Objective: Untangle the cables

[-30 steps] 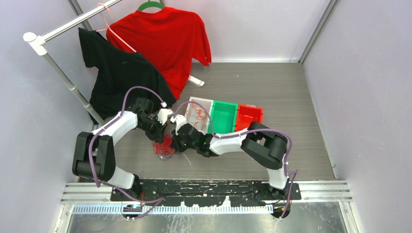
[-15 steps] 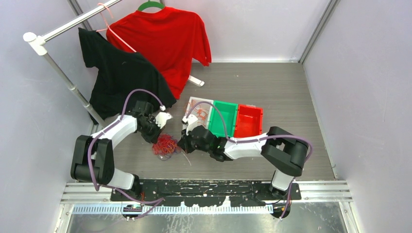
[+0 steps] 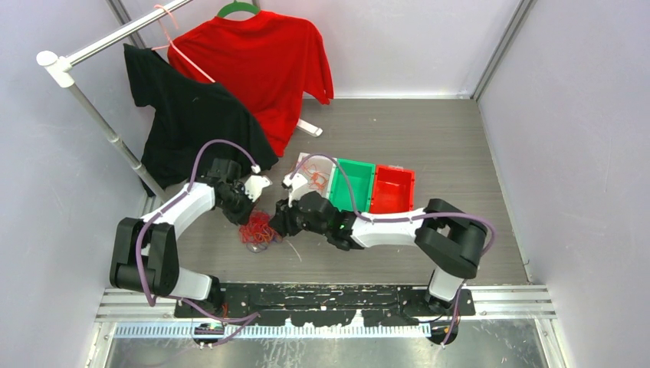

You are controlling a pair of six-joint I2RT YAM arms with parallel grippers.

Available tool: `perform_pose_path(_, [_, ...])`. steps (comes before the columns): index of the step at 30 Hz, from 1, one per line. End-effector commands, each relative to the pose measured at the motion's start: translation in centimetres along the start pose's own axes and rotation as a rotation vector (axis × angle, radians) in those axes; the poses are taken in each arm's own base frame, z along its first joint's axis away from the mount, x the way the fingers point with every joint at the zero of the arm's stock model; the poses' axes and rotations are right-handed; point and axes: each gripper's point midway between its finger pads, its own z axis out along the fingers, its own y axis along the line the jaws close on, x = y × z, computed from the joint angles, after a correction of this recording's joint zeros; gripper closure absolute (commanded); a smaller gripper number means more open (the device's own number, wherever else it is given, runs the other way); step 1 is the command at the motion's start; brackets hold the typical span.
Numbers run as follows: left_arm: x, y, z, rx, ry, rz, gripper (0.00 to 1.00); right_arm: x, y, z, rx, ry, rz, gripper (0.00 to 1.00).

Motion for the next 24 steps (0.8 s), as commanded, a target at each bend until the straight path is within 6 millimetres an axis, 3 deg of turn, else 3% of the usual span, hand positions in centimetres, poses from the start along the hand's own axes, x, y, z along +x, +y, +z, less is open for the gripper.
perform_pose_path(1, [-1.5, -0.4, -0.9, 0.023, -0.061, -0.01, 1.0, -0.6, 1.3, 2.2, -0.039, -0.008, 0.001, 0.56])
perform_pose_path(8, [-1.3, -0.6, -0.8, 0.035, -0.053, -0.014, 1.0, 2.3, 0.2, 4.9, -0.013, 0.079, -0.03, 0.59])
perform_pose_path(12, [-1.3, -0.6, -0.7, 0.036, -0.052, -0.012, 1.0, 3.2, -0.3, 5.5, -0.003, 0.11, -0.045, 0.72])
perform_pose_path(17, [-1.2, -0.2, -0.6, 0.018, -0.048, -0.002, 1.0, 2.5, -0.4, 4.3, 0.005, 0.085, -0.055, 0.98])
perform_pose_path(24, [-1.0, 1.7, -0.6, -0.061, -0.019, 0.025, 1.0, 0.9, 0.5, 0.9, -0.031, 0.031, -0.035, 0.99])
